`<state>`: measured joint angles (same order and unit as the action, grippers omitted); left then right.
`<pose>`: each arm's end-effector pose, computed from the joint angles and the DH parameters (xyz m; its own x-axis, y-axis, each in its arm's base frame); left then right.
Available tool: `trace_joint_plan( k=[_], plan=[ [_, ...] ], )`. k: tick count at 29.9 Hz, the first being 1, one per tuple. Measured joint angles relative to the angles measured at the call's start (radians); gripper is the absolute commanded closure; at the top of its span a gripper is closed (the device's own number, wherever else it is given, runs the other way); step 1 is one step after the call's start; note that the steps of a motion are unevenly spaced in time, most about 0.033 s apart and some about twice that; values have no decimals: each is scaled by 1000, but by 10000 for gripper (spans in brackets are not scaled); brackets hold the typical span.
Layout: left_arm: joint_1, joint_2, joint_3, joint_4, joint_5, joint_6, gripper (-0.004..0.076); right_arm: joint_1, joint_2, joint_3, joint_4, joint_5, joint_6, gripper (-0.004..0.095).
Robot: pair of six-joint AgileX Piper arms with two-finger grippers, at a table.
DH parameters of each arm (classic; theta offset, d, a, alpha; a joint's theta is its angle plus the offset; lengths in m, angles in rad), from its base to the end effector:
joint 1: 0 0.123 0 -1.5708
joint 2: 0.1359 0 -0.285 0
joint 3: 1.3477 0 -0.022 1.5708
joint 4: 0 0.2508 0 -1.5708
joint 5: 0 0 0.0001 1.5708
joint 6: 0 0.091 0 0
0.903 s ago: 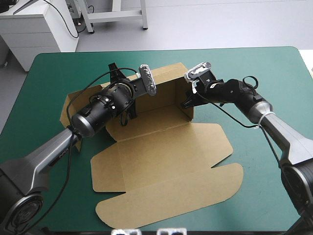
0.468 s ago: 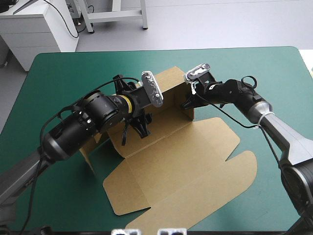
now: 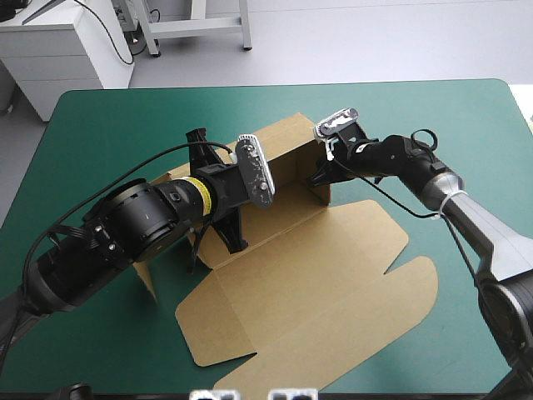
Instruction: Fold the box
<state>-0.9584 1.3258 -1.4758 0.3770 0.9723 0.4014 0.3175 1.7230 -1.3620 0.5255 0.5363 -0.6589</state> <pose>0.1800 -0.2081 0.4307 0.0743 0.8584 -0.5076 0.7410 0.2932 0.6042 0.3658 0.1448 0.2897 -0.5405 -0.3762 -0.7525 -0.5971 0.8016 0.0281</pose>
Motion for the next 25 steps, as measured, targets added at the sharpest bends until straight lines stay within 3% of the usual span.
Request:
trace_joint_plan(
  k=[7,20,25],
  plan=[
    [103,0,-40,-14,92,5,706,0,0,0,-2,0,0,926],
    [891,-34,-151,-581,207,72,710,0,-1,-5,-35,24,0,926],
    [1057,-83,-147,-644,268,81,714,0,-33,-6,-98,79,41,926]
  ],
)
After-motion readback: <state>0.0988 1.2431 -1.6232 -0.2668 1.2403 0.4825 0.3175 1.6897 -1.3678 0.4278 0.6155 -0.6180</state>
